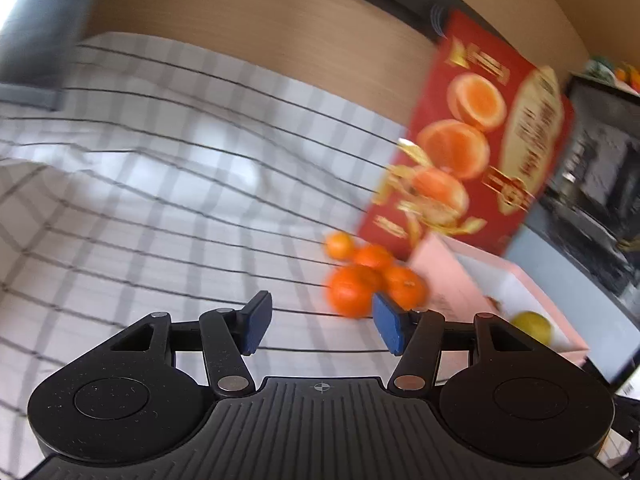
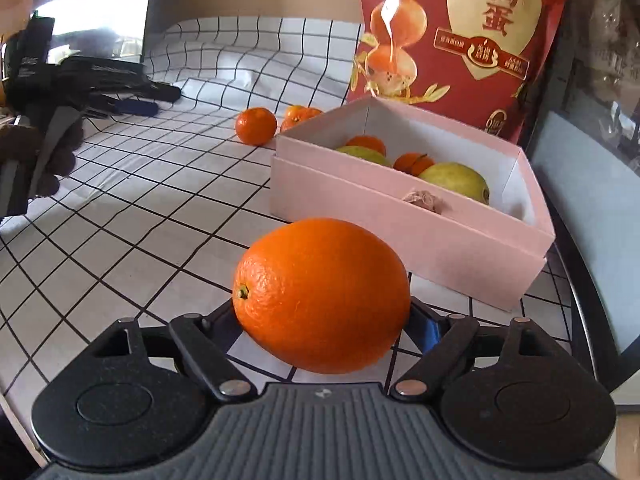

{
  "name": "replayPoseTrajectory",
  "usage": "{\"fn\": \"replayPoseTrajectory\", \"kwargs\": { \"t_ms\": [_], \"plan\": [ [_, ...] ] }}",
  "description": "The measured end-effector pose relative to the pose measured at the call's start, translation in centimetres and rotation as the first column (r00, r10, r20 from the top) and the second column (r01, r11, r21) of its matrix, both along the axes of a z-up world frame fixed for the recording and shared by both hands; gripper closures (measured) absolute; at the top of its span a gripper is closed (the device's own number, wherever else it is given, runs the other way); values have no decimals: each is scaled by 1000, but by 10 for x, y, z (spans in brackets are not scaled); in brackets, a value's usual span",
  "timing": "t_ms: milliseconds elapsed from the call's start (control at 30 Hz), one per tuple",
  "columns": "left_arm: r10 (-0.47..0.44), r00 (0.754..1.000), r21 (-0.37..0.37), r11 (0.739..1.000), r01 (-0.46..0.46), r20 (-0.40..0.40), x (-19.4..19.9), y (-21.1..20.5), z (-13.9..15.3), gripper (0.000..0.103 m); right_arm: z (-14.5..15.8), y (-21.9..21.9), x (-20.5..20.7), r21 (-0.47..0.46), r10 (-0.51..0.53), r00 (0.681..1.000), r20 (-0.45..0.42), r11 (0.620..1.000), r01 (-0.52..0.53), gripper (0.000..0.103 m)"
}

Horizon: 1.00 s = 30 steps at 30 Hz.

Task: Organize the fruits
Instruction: 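Move the right tool to the large orange while the left tool approaches the mandarins, then close the left tool on a mandarin beside the pink box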

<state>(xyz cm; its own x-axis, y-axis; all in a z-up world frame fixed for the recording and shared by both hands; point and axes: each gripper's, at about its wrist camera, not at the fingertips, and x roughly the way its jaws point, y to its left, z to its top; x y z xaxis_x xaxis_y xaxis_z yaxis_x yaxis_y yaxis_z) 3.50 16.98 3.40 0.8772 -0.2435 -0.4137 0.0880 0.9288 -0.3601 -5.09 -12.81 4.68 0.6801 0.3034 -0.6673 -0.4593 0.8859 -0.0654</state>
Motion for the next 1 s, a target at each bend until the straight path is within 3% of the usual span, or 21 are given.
{"fn": "replayPoseTrajectory", "kwargs": {
  "t_ms": [100,233,333,433,500,600,700,900,1000],
  "plan": [
    [4,1000,-5,1000,-4,-6,16,-24,8,42,4,-14,0,90,3,1000,12,996,-4,18],
    [109,994,55,993,-109,11,43,-48,17,43,4,-31,8,197,-22,999,-32,980,28,18],
    [154,988,20,988,-154,-3,59,-55,19,43,3,-31,8,216,-24,999,-38,976,32,18],
    [122,992,-40,992,-123,-17,69,-59,12,43,1,-29,10,203,-15,999,-50,979,25,16],
    [46,999,-54,998,-45,11,69,-64,4,43,-1,-28,11,203,-3,997,-72,979,18,16],
    [-60,998,52,997,59,6,70,-83,-3,43,-4,-29,14,219,3,995,-99,976,19,16],
    [-69,997,163,985,65,25,68,-99,-5,43,-4,-32,15,236,2,994,-107,971,23,15],
    [-72,996,274,960,53,60,70,-112,-11,43,-4,-31,16,241,5,993,-117,970,24,15],
    [-95,994,271,960,78,50,68,-110,-10,46,-3,-31,15,241,4,993,-117,970,25,15]
  ]
}}
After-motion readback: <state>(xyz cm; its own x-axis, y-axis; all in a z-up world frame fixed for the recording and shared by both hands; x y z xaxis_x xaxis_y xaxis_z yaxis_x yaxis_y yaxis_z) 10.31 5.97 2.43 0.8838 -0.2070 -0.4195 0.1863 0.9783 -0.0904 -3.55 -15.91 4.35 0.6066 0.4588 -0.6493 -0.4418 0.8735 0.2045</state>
